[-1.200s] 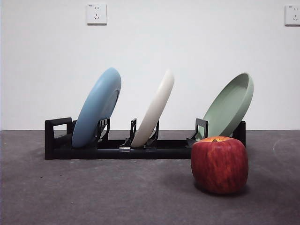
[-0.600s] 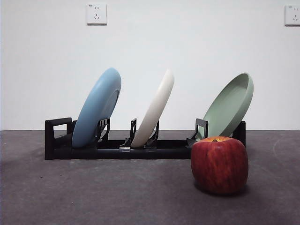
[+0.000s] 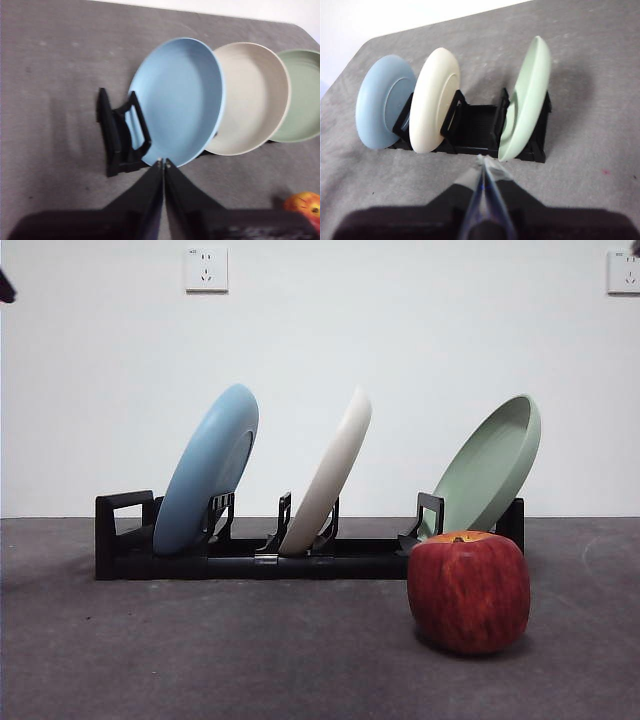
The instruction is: Take the blue plate from the plate rack,put the plate on the table,take the apple from the table,put the apple in the plate
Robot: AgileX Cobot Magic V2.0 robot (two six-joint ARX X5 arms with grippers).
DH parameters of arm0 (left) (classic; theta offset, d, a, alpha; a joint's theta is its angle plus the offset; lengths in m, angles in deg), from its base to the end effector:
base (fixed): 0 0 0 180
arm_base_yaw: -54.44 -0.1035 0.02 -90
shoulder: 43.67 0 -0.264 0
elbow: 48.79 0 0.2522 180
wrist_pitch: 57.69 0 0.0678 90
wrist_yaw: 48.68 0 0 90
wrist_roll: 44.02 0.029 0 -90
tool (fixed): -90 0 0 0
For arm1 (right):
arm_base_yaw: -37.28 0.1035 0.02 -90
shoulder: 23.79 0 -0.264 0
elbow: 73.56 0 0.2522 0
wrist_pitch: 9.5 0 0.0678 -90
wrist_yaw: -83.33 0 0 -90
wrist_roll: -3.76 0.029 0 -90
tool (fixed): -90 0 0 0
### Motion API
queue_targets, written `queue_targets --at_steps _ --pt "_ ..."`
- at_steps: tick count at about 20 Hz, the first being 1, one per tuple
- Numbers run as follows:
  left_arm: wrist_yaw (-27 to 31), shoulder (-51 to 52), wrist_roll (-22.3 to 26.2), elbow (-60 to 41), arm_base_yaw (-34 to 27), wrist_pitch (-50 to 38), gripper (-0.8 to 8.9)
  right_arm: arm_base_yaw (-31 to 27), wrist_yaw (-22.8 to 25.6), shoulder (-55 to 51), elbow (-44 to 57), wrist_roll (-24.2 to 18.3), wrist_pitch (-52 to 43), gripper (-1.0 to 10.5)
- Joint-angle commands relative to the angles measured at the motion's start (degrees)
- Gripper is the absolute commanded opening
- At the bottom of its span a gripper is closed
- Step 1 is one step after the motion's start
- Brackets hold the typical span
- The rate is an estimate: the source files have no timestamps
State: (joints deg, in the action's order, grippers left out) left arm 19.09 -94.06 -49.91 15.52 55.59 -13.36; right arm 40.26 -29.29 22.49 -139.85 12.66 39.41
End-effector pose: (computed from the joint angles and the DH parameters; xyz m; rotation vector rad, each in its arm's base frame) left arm 0.1778 -0.0145 0.3196 -0.1968 0.5458 -0.3713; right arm 0.1565 0.0193 0.3349 0.2363 0.5346 0.3979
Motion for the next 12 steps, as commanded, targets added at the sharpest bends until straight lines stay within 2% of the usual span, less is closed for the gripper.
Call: queue_targets --at_steps 1,4,12 --pt "-2.1 -2.8 1.7 2.2 0.2 0.7 1.97 0.1 -1.2 1.7 -0.9 -1.5 0.1 2.3" --pt "-2.2 -4.5 1.6 3.4 0.6 0.1 3.37 0.1 -1.4 2.7 -1.0 -1.5 0.1 4.2" --pt "-2.1 -11.3 1.4 8.8 4.1 -3.1 3.49 0.1 -1.5 3.2 -1.1 -1.2 0.0 4.3"
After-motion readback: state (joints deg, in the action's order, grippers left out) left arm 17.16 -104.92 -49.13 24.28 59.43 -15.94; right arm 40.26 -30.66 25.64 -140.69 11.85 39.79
